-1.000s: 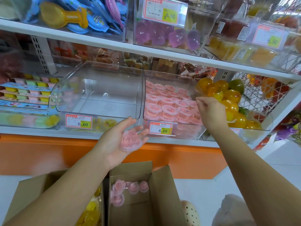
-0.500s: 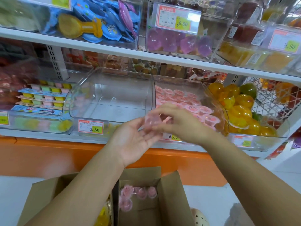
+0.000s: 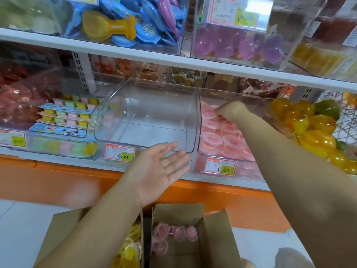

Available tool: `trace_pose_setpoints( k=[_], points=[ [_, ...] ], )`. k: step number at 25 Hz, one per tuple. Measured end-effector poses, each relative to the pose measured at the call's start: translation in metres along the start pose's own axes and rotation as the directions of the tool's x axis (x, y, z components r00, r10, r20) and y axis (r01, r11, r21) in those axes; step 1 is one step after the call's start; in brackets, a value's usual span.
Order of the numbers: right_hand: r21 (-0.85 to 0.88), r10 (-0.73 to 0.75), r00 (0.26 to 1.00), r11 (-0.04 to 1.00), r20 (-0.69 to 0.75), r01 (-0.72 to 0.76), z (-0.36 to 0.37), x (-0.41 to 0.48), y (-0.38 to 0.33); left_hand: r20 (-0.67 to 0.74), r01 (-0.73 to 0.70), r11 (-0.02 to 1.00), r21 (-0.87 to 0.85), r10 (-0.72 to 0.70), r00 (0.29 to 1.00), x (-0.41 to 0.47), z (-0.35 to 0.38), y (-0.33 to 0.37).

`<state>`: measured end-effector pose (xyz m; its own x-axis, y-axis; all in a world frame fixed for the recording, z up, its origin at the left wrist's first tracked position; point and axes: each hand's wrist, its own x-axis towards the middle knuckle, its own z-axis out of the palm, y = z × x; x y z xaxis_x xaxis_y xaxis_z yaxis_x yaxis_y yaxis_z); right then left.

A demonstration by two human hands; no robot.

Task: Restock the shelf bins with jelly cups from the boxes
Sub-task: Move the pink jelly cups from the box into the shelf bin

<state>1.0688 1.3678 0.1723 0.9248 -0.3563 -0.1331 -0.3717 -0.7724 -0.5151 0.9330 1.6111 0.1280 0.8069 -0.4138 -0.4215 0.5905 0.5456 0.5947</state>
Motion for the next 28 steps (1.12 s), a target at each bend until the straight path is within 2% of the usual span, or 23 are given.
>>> trace_pose_setpoints(
  k=[2, 4, 5, 8, 9, 12, 14, 17, 21, 23, 25, 27, 28],
  points=[
    [-0.189, -0.016, 1.000, 0.982, -0.011, 0.014, 0.004, 0.001, -0.002, 0.006, 0.007, 1.000, 0.020, -0.007, 1.000, 0.001, 0.001, -0.003],
    [-0.267, -0.063, 0.998, 0.962, -0.029, 0.053, 0.006, -0.001, 0.002, -0.004, 0.012, 0.999, 0.034, -0.012, 1.000, 0.001, 0.001, -0.006],
    [-0.265, -0.075, 0.997, 0.962, -0.019, 0.067, 0.005, -0.004, 0.003, -0.012, 0.012, 0.999, 0.042, -0.012, 1.000, 0.002, 0.001, -0.007],
    [-0.024, -0.103, 0.995, 0.994, -0.009, 0.102, 0.006, -0.013, 0.012, -0.031, 0.027, 0.998, 0.050, -0.026, 0.999, 0.001, -0.001, -0.010],
    [-0.009, -0.145, 0.989, 0.989, -0.019, 0.145, 0.005, -0.019, 0.012, -0.035, 0.032, 0.998, 0.053, -0.031, 0.999, 0.000, -0.001, -0.010],
    [-0.032, -0.295, 0.955, 0.955, 0.028, 0.296, 0.008, -0.026, 0.013, -0.045, 0.030, 0.997, 0.074, -0.027, 0.999, -0.003, -0.003, -0.011],
    [-0.084, -0.339, 0.940, 0.937, 0.033, 0.340, 0.010, -0.026, 0.013, -0.052, 0.021, 0.996, 0.081, -0.017, 0.999, -0.004, -0.005, -0.010],
    [-0.107, -0.350, 0.936, 0.930, 0.032, 0.352, 0.012, -0.024, 0.016, -0.049, 0.013, 0.996, 0.091, -0.009, 0.999, -0.003, -0.009, -0.009],
    [-0.241, -0.362, 0.928, 0.896, 0.088, 0.373, 0.009, -0.030, 0.017, -0.053, 0.041, 0.992, 0.122, -0.035, 0.998, -0.002, -0.016, -0.013],
    [-0.206, -0.365, 0.927, 0.904, 0.086, 0.375, 0.009, -0.037, 0.021, -0.065, 0.070, 0.986, 0.149, -0.061, 0.996, -0.003, -0.021, -0.017],
    [-0.046, -0.362, 0.932, 0.932, -0.028, 0.361, 0.009, -0.048, 0.026, -0.075, 0.103, 0.980, 0.168, -0.091, 0.993, -0.006, -0.027, -0.022],
    [0.213, -0.304, 0.908, 0.904, -0.287, 0.370, 0.009, -0.068, 0.032, -0.103, 0.136, 0.971, 0.197, -0.118, 0.988, -0.008, -0.035, -0.029],
    [0.334, -0.254, 0.865, 0.846, -0.433, 0.416, 0.013, -0.083, 0.036, -0.122, 0.153, 0.966, 0.208, -0.130, 0.984, -0.007, -0.039, -0.034]
  ],
)
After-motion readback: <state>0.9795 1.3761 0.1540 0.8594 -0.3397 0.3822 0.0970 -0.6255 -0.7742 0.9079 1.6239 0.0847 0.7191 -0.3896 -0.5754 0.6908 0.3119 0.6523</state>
